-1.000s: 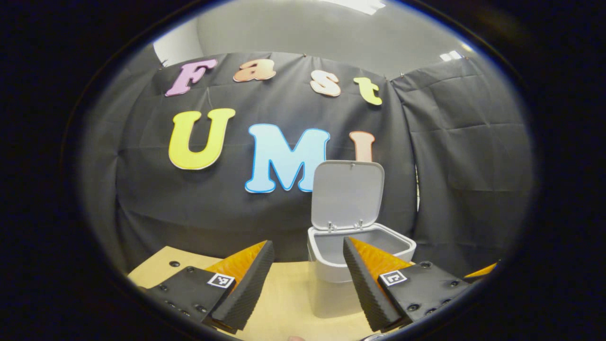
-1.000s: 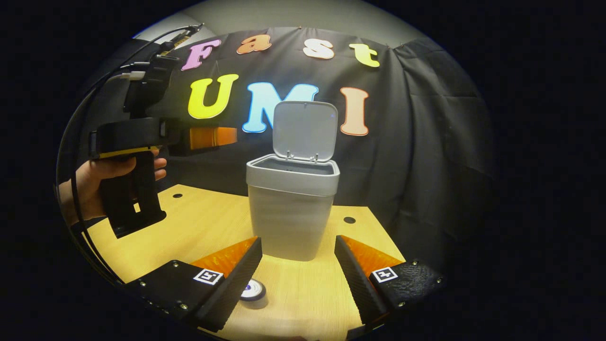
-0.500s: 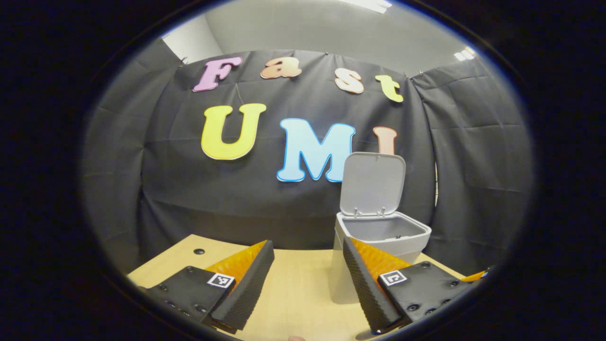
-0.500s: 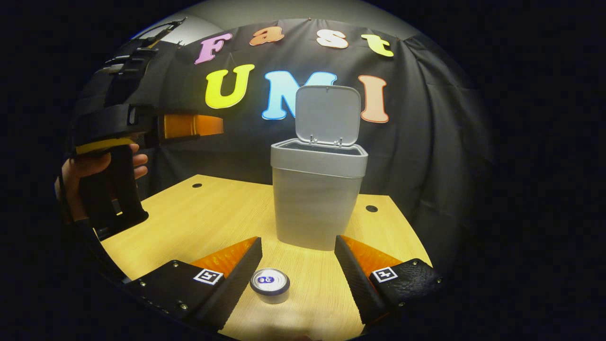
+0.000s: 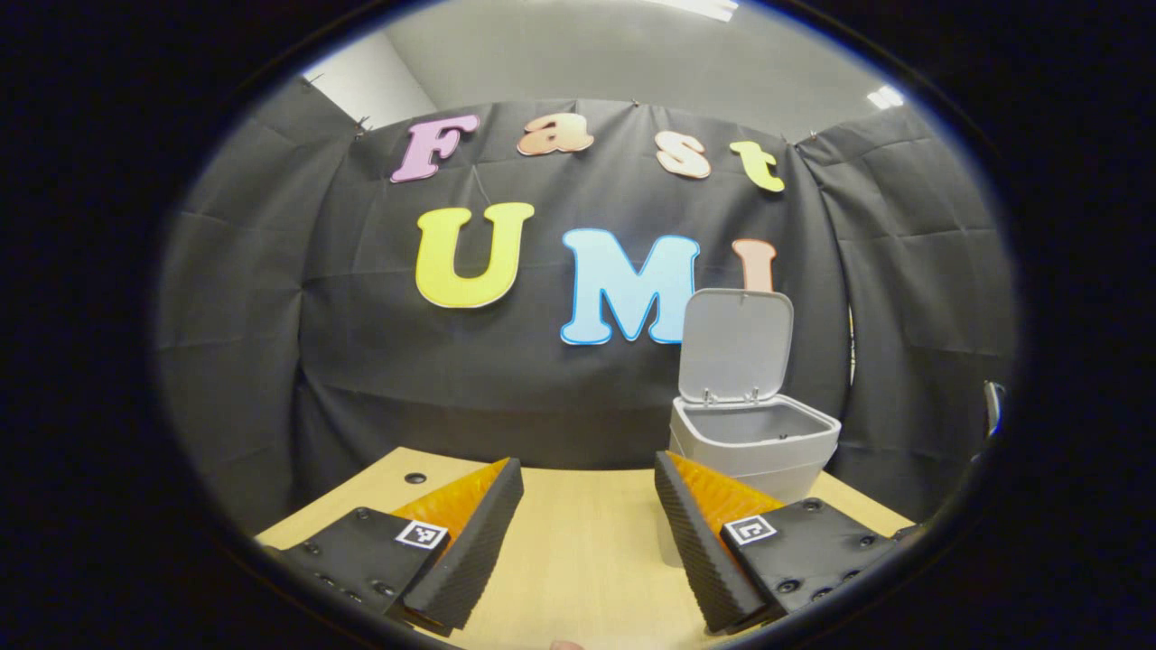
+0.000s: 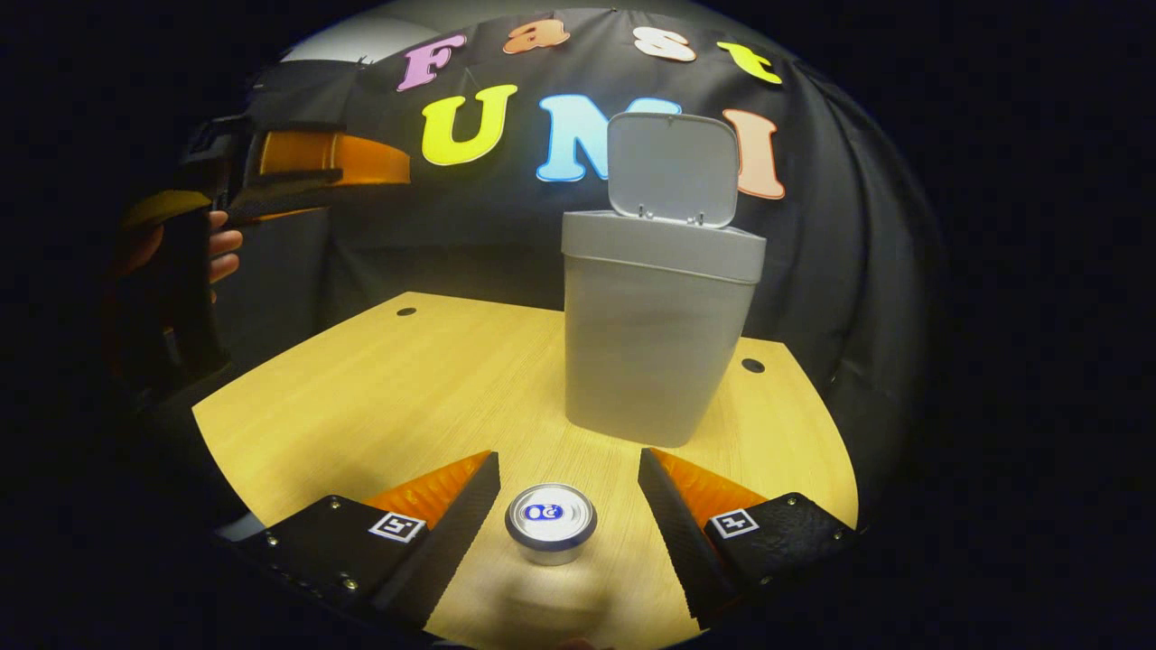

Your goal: Press the lid of the desktop garbage bin to open it, pick up the crumpled paper on the desktop and throw it into the bin, then pick up the pop can on the desktop and drop it into the bin, and finally close the garbage bin lid.

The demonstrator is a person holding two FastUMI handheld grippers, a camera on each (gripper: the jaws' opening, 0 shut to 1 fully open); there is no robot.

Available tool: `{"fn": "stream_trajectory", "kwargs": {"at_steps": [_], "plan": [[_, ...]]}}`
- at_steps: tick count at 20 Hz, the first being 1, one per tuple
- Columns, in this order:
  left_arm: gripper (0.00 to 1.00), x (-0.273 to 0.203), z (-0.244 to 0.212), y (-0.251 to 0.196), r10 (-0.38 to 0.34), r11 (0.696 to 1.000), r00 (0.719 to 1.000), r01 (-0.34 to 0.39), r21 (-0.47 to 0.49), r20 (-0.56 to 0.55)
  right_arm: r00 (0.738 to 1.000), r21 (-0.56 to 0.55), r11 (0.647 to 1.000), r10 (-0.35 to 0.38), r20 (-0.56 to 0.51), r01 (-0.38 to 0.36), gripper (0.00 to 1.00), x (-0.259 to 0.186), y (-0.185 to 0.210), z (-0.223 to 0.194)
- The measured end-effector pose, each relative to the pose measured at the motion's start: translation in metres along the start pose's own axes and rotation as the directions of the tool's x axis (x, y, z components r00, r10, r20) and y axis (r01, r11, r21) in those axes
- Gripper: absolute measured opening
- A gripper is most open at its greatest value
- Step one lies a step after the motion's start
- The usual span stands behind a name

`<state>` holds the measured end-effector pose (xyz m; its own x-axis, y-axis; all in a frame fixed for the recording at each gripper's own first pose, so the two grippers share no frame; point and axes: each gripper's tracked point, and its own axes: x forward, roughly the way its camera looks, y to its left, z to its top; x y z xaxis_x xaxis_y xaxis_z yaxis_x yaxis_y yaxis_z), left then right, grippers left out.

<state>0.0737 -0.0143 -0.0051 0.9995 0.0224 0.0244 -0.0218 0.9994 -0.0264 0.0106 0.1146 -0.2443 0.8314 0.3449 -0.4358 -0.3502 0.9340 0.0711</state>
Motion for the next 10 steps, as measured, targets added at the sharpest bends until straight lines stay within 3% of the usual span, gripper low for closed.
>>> {"fn": "stream_trajectory", "kwargs": {"at_steps": [10], "plan": [[1.00, -0.010, -0.022, 0.003, 0.000, 1.000, 0.998, -0.002, -0.027, -0.058, 0.987, 0.010, 0.999, 0.040, -0.154, -0.039, 0.99, 0.019, 0.005, -0.046]]}}
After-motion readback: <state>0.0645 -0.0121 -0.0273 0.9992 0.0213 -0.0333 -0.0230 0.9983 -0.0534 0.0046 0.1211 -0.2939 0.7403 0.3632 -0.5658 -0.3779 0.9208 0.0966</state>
